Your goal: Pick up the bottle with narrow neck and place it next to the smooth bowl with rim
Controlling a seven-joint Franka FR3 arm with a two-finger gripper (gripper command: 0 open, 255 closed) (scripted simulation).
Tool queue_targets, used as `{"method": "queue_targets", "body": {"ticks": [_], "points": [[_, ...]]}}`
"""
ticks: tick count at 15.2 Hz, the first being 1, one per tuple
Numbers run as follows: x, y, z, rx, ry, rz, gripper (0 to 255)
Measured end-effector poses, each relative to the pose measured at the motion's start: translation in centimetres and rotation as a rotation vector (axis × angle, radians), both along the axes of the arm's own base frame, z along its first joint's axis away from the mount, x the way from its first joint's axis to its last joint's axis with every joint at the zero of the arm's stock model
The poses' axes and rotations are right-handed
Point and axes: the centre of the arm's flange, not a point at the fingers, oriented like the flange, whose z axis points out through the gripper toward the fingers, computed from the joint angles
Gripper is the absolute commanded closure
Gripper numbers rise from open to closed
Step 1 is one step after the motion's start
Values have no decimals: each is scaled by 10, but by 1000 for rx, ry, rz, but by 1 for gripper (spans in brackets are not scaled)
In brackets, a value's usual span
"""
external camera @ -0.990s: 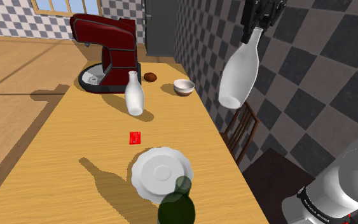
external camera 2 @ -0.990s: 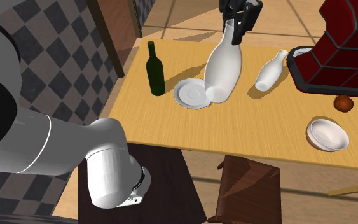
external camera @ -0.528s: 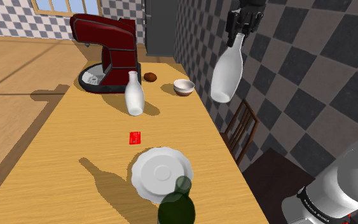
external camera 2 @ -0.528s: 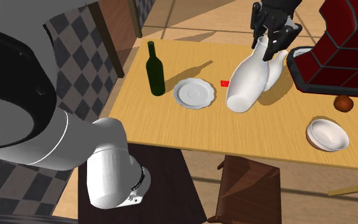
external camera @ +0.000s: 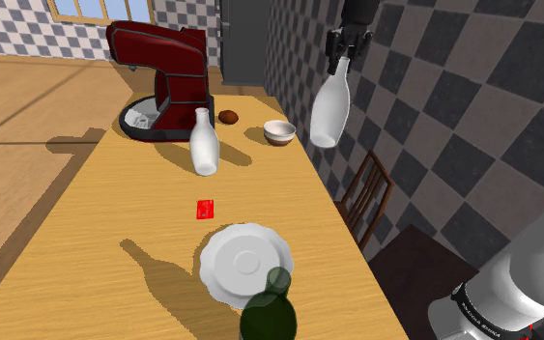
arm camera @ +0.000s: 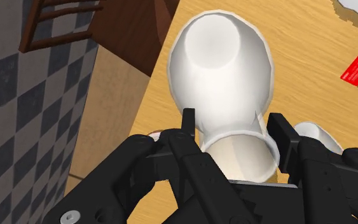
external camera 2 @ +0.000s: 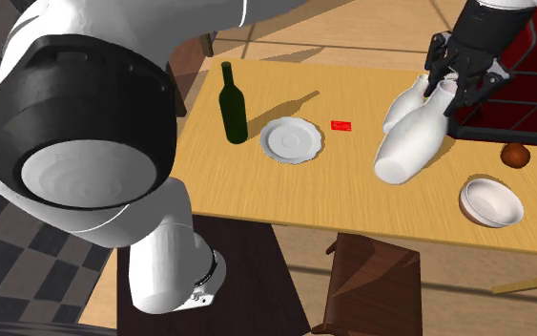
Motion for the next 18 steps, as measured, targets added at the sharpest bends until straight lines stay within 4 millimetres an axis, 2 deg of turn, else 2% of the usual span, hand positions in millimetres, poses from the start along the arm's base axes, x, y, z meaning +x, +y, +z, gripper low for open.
{"method": "queue_targets", "body": {"ticks": [10, 14, 15, 18], "points": [[103, -62, -43, 0, 0, 1, 255], [139, -93, -63, 0, 1, 1, 255], [156, -101, -67, -1, -3, 2, 255], [169, -108, -87, 0, 1, 1, 255]]}}
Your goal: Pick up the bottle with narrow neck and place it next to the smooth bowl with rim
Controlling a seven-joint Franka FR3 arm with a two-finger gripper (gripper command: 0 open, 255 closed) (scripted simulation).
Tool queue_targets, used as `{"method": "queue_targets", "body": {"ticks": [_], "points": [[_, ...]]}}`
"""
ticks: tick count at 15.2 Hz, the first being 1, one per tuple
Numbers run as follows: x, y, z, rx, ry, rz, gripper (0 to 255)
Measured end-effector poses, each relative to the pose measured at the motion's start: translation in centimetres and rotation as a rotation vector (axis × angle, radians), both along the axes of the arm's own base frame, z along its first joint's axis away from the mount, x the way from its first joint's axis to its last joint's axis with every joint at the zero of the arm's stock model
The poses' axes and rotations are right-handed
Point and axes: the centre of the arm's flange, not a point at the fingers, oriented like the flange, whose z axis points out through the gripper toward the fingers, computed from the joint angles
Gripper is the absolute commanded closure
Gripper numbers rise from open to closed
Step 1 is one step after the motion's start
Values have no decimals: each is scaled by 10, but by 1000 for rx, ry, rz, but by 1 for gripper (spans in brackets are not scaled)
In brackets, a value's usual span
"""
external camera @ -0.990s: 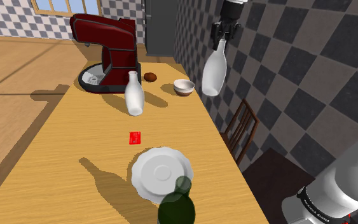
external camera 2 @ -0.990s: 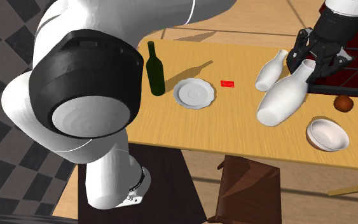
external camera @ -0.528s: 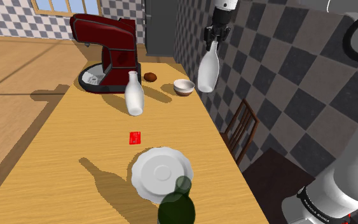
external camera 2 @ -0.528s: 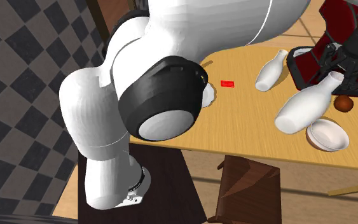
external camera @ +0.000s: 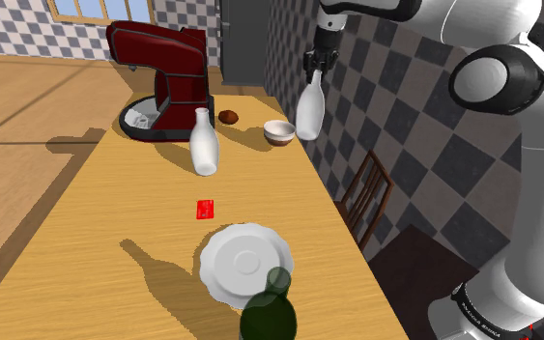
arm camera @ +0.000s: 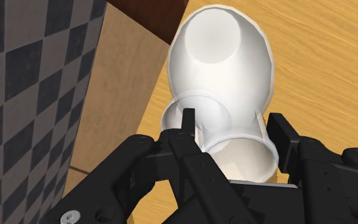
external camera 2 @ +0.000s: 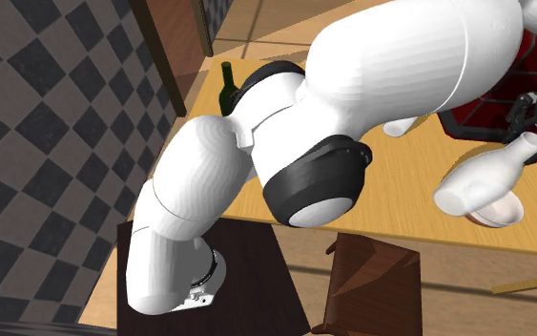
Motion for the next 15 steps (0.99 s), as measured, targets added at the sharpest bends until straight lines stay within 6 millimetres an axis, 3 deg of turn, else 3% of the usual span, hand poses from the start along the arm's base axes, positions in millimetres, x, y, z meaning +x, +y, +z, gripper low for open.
{"method": "queue_targets", "body": {"ticks": [15], "points": [[0, -1, -77, 0, -1, 0, 255]]}}
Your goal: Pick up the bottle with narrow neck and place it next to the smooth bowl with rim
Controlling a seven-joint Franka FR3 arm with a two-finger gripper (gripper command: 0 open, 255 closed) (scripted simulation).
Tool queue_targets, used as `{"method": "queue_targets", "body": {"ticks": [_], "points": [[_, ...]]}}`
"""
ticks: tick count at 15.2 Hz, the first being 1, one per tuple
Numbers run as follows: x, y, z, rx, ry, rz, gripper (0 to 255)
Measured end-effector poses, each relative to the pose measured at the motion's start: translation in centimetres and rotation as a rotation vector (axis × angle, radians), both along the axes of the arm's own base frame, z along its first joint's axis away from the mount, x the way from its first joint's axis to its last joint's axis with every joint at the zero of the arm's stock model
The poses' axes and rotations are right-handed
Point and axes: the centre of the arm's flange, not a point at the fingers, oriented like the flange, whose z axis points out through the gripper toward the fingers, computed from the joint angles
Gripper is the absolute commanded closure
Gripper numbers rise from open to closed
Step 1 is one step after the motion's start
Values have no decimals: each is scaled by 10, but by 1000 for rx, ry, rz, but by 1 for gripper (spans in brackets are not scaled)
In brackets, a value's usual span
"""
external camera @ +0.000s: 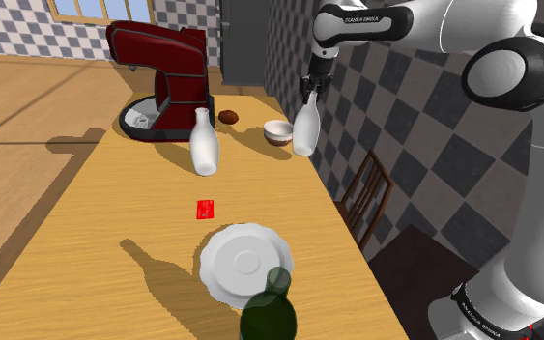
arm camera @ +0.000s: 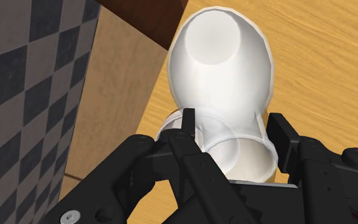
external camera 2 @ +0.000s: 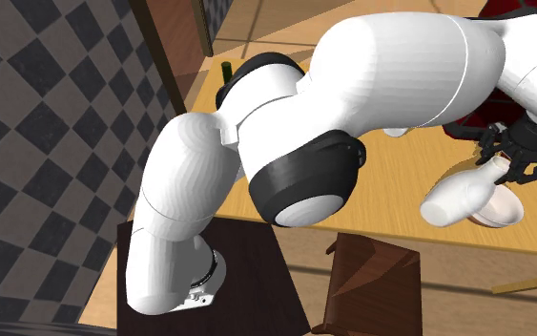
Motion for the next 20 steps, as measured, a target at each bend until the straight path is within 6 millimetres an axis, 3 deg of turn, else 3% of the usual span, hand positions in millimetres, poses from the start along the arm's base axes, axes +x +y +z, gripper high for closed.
{"method": "queue_targets", "body": {"ticks": [8, 15, 16, 20], "points": [[2, 0, -43, 0, 0, 0, 255], [1, 0, -49, 0, -1, 0, 255], [1, 0, -49, 0, -1, 0, 0], [1, 0, -49, 0, -1, 0, 0]]}}
